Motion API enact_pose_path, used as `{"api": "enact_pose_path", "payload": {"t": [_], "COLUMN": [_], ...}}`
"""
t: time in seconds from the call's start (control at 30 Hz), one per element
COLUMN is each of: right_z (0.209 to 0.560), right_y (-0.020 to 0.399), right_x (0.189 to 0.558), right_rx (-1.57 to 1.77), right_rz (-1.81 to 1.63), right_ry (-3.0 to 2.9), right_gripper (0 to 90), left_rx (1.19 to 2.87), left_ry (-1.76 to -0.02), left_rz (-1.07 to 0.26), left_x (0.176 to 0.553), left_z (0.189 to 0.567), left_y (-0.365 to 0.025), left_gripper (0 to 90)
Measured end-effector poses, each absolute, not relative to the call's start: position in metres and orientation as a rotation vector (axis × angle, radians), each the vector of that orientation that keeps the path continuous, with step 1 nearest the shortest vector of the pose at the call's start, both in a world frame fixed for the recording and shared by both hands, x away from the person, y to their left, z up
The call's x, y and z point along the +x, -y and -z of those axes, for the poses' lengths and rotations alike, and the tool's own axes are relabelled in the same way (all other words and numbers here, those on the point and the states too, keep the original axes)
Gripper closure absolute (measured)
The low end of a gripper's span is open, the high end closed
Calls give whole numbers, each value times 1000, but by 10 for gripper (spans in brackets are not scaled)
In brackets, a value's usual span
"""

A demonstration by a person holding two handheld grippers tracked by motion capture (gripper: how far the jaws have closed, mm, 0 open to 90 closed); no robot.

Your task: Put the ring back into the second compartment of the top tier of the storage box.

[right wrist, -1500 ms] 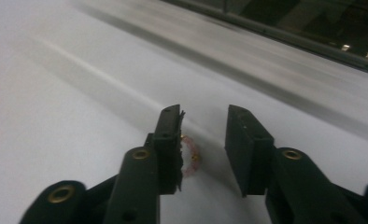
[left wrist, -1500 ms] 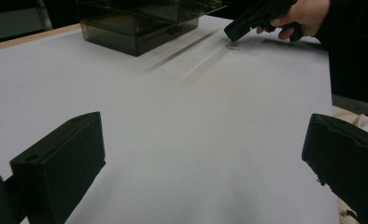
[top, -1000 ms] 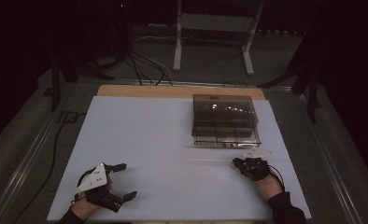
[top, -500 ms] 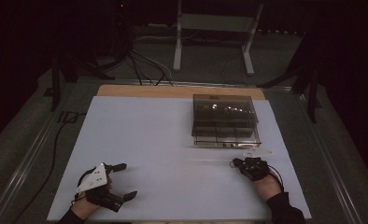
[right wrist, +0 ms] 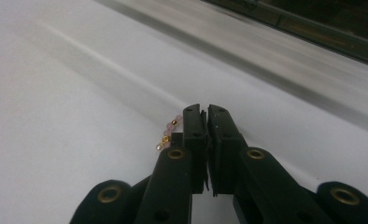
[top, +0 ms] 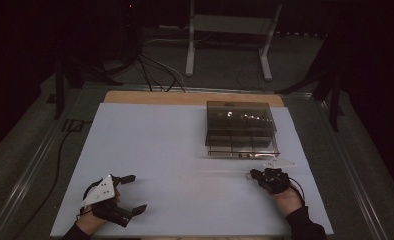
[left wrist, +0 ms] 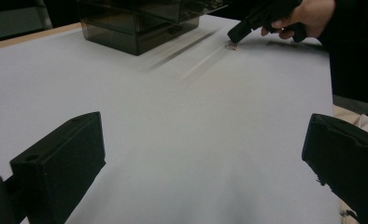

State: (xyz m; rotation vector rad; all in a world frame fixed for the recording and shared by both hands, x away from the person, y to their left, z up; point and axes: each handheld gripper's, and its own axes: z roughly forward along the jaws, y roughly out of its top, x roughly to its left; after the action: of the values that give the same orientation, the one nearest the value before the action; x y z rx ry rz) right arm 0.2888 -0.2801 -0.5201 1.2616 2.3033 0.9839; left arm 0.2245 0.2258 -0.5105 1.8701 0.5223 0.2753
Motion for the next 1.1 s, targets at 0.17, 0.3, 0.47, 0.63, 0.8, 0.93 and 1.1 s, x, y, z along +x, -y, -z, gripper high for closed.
{"api": "enact_pose_path", "payload": {"t": [0.17,0.3,0.47,0.63,0.8,0.93,1.1], "right_z": [517,516,513,510,507,505,503], "right_y": [281,281,282,281,281,280,278], "right_x": [287,285,282,279,278,276,273], "right_rx": [1266,1267,1264,1255,1253,1243,1226], "right_rz": [-997,-1002,-1016,-1029,-1037,-1044,-1051], "right_ry": [-2303,-2304,-2302,-2305,-2305,-2311,-2325], "right_gripper": [873,873,873,873,873,873,873], "left_rx": [1873,1874,1876,1875,1874,1873,1878], "left_ry": [-522,-522,-524,-523,-522,-522,-523], "left_rz": [-275,-274,-273,-271,-273,-274,-274], "left_x": [225,225,225,225,225,225,225], "left_z": [511,511,511,511,511,511,511], "left_y": [-226,-226,-226,-226,-226,-226,-225], "left_gripper": [5,5,5,5,5,5,5]}}
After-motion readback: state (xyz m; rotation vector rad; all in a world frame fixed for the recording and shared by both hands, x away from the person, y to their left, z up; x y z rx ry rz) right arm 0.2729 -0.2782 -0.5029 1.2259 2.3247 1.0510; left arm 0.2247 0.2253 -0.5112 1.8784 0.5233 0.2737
